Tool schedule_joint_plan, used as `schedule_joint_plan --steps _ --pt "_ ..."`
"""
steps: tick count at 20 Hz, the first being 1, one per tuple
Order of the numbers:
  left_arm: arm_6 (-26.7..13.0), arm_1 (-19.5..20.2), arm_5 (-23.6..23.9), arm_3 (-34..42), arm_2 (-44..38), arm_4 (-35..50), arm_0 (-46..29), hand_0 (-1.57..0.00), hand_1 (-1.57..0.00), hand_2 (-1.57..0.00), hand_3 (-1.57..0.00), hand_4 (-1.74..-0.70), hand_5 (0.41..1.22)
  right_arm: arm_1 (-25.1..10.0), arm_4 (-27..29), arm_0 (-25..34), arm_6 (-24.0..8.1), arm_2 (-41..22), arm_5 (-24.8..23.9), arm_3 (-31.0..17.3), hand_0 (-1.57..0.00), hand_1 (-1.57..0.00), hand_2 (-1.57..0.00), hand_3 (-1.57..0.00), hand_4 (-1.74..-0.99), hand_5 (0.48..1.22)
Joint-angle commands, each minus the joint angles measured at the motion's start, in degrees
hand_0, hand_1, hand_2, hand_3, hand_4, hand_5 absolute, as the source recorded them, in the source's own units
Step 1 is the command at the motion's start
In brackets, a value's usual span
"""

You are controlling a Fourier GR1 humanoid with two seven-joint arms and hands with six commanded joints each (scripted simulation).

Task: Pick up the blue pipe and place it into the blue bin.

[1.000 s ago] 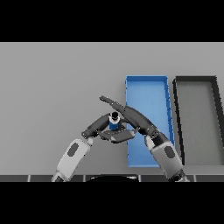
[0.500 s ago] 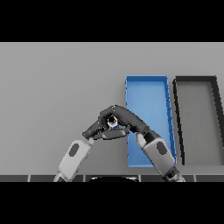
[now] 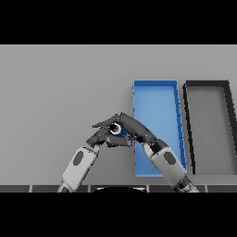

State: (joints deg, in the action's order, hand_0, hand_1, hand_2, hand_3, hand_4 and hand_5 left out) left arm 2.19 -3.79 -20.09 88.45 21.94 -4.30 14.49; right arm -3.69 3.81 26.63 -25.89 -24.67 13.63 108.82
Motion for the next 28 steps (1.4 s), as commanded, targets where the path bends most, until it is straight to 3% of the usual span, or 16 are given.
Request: schedule_joint_plan --steps 1,2,3,5,7,9,10,13,15,17,19,23,26,28 --pt "0.10 0.23 0.50 0.18 -0.16 -0.56 0.06 -1.57 -1.57 -1.57 -1.42 -1.73 1.221 0.08 -0.64 0.18 0.20 -0.01 -0.68 -0.09 -1.55 -1.55 -1.55 -1.53 -1.728 1.182" --pt "0.37 0.90 1.04 1.35 0.13 -1.73 -0.76 -1.57 -1.57 -1.57 -1.45 -1.72 1.221 -0.50 -0.48 -0.28 1.06 0.08 -0.83 0.34 -1.55 -1.55 -1.55 -1.54 -1.731 1.190" --pt "0.44 1.15 1.97 1.46 0.41 -3.40 -1.15 -1.46 -1.34 -1.29 -1.17 -1.60 1.221 -0.45 -1.44 0.46 0.40 -0.06 -1.25 -0.27 -1.56 -1.56 -1.56 -1.54 -1.733 1.196" --pt "-0.10 2.07 -1.64 1.64 0.30 -3.02 -0.85 -0.94 -0.86 -0.83 -0.75 -1.37 1.221 0.36 -1.88 0.60 -0.70 -0.92 -2.22 -0.33 -1.56 -1.56 -1.56 -1.55 -1.736 1.205" --pt "0.91 2.50 -3.91 1.28 0.02 -4.24 -0.79 -0.60 -0.55 -0.53 -0.48 -1.21 1.221 0.43 -2.16 -0.17 -1.55 -1.59 -2.95 0.59 -1.56 -1.56 -1.56 -1.56 -1.738 1.211" --pt "0.58 2.22 -4.18 0.57 -0.42 -5.43 -0.33 -0.38 -0.35 -0.34 -0.30 -1.08 1.029 0.21 -3.11 0.42 -2.82 -1.68 -3.33 0.71 -1.57 -1.57 -1.57 -1.56 -1.739 1.214" --pt "-1.50 2.18 -4.08 1.10 -0.39 -5.23 -1.08 -0.31 -0.28 -0.27 -0.24 -1.05 0.938 0.18 -3.16 0.83 -2.68 -1.53 -3.55 0.62 -1.57 -1.57 -1.57 -1.56 -1.739 1.216" --pt "-3.92 2.44 -4.10 0.71 -1.59 -4.31 -0.79 -0.16 -0.14 -0.14 -0.12 -0.98 0.704 0.11 -3.61 0.18 -0.51 -2.35 -4.07 0.67 -1.57 -1.57 -1.57 -1.57 -1.740 1.218" --pt "-7.24 1.57 -4.05 1.29 -1.91 -3.17 -0.62 -0.10 -0.09 -0.09 -0.08 -0.97 0.603 0.08 -2.98 0.24 -0.26 -1.76 -4.43 0.21 -1.57 -1.57 -1.57 -1.57 -1.740 1.219" --pt "-7.06 1.78 -3.40 0.60 -1.49 -4.56 -1.17 -0.06 -0.06 -0.06 -0.05 -0.96 0.538 0.25 -1.60 -0.32 0.05 -2.06 -4.70 1.27 -1.57 -1.57 -1.57 -1.57 -1.741 1.220" --pt "-6.05 1.77 -2.70 0.07 -1.24 -5.66 -1.15 -0.04 -0.04 -0.04 -0.03 -0.94 0.495 0.70 0.46 0.06 0.59 -0.76 -5.22 0.99 -1.57 -1.57 -1.57 -1.57 -1.741 1.220" --pt "-6.34 1.55 -2.71 0.01 -0.77 -5.97 -1.74 -0.02 -0.01 -0.01 -0.01 -0.91 0.470 2.14 7.82 4.25 -4.19 3.25 -7.73 2.51 -1.57 -1.57 -1.57 -1.57 -1.741 1.221" --pt "-6.84 1.72 -3.11 0.41 -0.31 -6.07 -2.26 -0.01 -0.01 -0.01 -0.01 -0.91 0.450 0.48 14.36 11.09 -8.39 8.21 -9.25 3.57 -1.57 -1.57 -1.57 -1.57 -1.741 1.221" --pt "-8.33 1.91 -3.32 -0.03 -1.47 -5.35 -0.89 0.00 0.00 0.00 0.00 -0.91 0.441 -2.36 19.35 17.38 -8.83 11.85 -9.82 1.70 -1.57 -1.57 -1.57 -1.57 -1.741 1.221"
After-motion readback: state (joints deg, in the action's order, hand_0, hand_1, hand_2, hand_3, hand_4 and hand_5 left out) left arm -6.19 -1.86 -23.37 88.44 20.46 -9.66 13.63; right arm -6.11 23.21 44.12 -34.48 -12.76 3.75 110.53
